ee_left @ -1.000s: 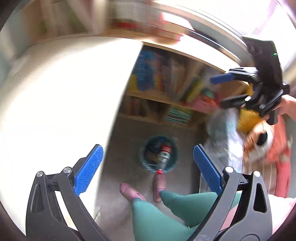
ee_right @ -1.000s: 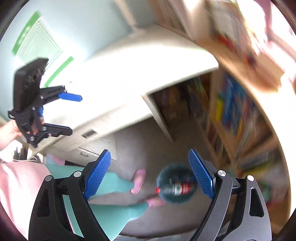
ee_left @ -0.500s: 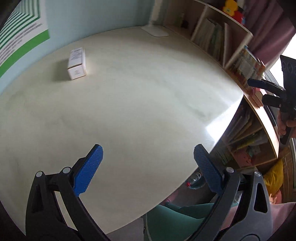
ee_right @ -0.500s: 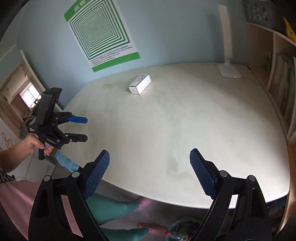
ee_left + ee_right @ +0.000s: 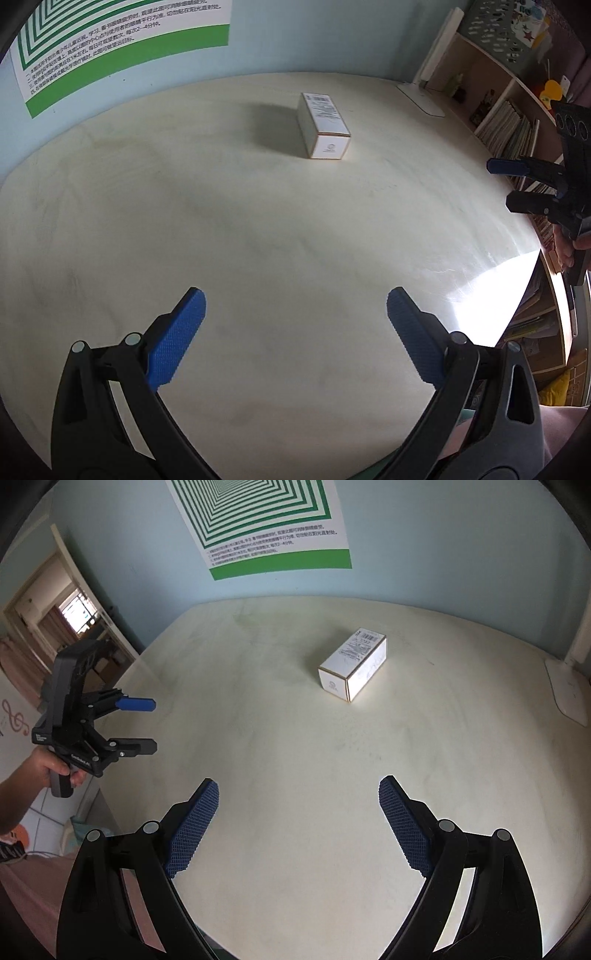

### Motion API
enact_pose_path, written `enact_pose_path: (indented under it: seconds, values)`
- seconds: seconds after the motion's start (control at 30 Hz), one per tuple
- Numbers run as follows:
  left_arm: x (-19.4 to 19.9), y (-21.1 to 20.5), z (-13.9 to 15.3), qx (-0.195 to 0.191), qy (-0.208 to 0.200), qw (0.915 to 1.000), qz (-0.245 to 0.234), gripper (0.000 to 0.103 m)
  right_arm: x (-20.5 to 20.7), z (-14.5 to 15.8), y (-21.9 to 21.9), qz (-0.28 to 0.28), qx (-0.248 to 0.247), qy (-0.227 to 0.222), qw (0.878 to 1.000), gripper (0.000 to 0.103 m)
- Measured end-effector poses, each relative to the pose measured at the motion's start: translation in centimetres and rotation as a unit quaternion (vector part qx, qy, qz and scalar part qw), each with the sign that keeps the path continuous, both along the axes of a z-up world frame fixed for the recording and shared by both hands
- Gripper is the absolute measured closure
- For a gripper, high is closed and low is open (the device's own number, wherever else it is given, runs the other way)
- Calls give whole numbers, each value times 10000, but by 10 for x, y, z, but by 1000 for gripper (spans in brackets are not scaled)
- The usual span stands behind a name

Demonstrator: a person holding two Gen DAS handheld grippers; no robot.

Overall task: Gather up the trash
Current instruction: 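Grasp the white box with the right tool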

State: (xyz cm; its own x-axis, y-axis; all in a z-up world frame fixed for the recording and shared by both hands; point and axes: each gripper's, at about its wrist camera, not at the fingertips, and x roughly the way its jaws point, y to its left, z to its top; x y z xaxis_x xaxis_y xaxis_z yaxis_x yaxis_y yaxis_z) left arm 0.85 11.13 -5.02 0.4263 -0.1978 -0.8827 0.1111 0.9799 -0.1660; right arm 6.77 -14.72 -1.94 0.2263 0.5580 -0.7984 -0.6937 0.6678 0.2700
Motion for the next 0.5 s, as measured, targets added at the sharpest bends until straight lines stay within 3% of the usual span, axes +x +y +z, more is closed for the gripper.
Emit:
enact_pose_path:
  seconds: [0.3, 0.5]
  values:
    - [55, 48, -13, 118, 111, 9996, -240, 7, 83, -29, 59, -234, 56, 553, 9982, 15]
    - [109, 58, -30, 289, 192, 9970, -688, 7, 132, -60, 90, -403, -330, 729, 9960, 15]
